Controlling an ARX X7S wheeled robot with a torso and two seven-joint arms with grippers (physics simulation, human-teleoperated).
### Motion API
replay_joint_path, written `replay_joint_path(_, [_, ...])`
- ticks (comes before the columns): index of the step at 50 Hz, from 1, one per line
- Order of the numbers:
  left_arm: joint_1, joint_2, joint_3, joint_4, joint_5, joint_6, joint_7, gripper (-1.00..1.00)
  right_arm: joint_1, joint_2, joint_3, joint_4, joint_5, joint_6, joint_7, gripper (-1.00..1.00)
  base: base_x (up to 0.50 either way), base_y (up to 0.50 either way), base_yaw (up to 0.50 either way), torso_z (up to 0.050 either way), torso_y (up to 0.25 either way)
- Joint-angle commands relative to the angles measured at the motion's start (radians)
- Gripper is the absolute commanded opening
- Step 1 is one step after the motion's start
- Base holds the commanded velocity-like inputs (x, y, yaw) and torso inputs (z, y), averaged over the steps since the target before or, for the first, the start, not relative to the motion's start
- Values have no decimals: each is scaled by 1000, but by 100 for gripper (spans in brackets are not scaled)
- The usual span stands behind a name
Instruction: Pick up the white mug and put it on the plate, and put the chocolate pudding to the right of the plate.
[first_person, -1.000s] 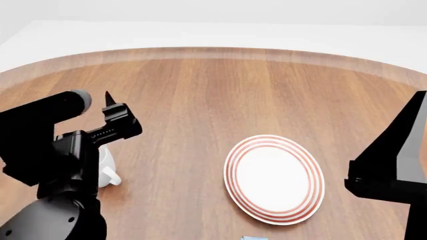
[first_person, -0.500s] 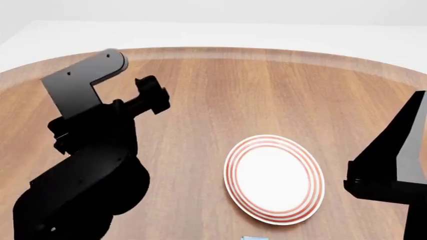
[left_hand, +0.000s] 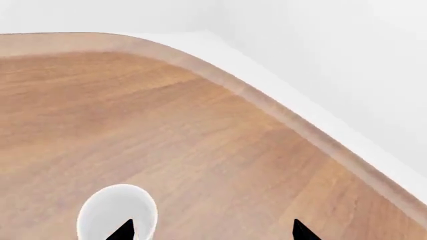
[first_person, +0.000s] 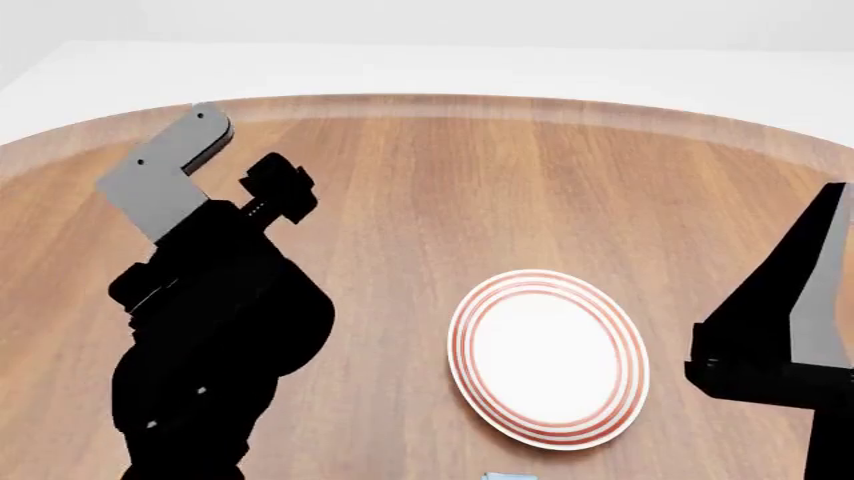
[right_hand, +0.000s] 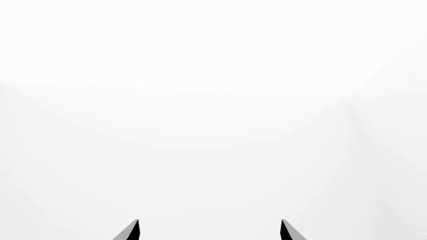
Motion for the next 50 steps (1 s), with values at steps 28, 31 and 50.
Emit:
replay_joint_path(28, [82, 8, 24, -365, 62, 367, 6, 100, -7, -6, -5, 10, -13, -10, -13, 100, 0, 0, 0, 0, 0])
replay_joint_path(31, [79, 10, 27, -392, 47, 378, 19, 100, -8, -5, -6, 9, -15, -9, -12, 100, 0, 0, 0, 0, 0])
replay_joint_path(50, [65, -18, 54, -532, 43, 434, 54, 100, -7, 2, -8, 11, -14, -8, -4, 100, 0, 0, 0, 0, 0])
